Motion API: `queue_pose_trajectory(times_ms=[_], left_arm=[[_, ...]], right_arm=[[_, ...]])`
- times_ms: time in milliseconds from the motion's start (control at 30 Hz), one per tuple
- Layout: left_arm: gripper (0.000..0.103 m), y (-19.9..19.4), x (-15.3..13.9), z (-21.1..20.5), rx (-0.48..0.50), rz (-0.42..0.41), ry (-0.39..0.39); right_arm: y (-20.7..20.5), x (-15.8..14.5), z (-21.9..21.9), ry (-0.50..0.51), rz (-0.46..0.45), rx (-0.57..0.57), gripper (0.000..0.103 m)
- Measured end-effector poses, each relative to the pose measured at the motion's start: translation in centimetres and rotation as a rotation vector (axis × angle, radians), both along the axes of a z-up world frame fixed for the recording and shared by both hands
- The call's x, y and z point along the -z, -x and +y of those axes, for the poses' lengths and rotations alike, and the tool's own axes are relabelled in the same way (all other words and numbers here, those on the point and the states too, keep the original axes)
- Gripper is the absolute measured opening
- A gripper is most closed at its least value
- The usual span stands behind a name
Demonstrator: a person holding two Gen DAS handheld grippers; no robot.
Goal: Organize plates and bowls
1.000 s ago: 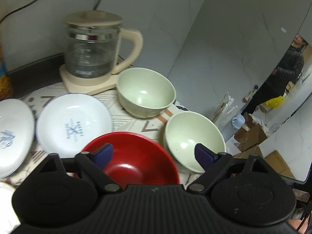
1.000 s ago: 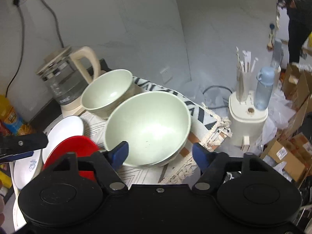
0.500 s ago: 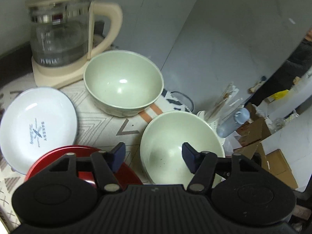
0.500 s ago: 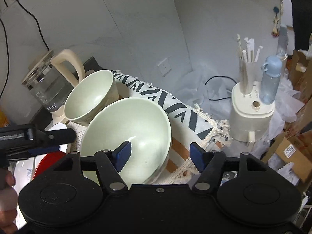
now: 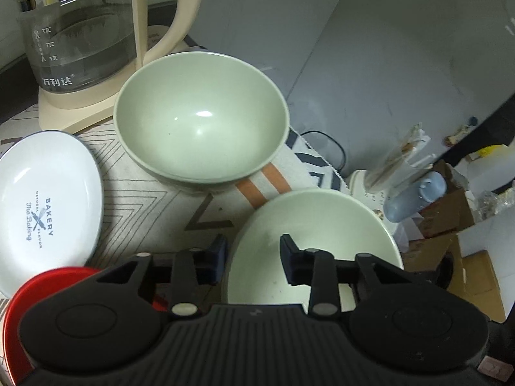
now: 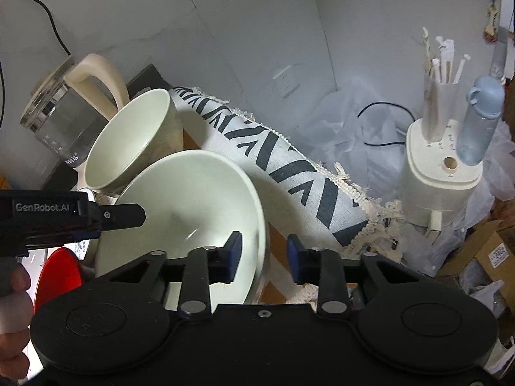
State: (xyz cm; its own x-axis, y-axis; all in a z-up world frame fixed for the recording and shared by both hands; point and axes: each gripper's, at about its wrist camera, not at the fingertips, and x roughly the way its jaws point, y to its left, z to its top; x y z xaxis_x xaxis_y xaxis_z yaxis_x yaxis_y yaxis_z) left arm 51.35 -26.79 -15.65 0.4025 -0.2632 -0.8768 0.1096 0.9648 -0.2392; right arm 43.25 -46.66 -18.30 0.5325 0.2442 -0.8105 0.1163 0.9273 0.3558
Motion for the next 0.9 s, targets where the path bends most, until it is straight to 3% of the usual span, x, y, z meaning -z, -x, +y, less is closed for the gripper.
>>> queue_pose_trajectory(times_ms=[133,200,367,567,900], left_arm=[[0.018,-0.8,0.4,-0.1,-0.02,0.017,-0.027],[0.017,-1.0,0.6,-0.1,-0.028,0.018,-0.032],[0.016,-0.5,0.2,-1.1,0.001,-0.019,-0.074],[0.016,0.0,-1.8,-0.5,-0.046,-0.028,-0.04],[0.016,2.0,-6.5,1.6,-0.076,-0.11,0.029]], right_arm=[[-0.6,0.7,-0.5,-0.033,0.01,-0.029,0.013],[-0.8,0.9,-0.6,-0.056,0.013,-0.047,0.01],[-1.1,0.8,-1.0,-0.065,0.024,-0.045,0.01],[-1.7,-1.4,-1.4,-0.061,-0.007,-0.072,0.01],[-0.8,-6.2,-0.1,-0.041,-0.079,-0.094,0.011]])
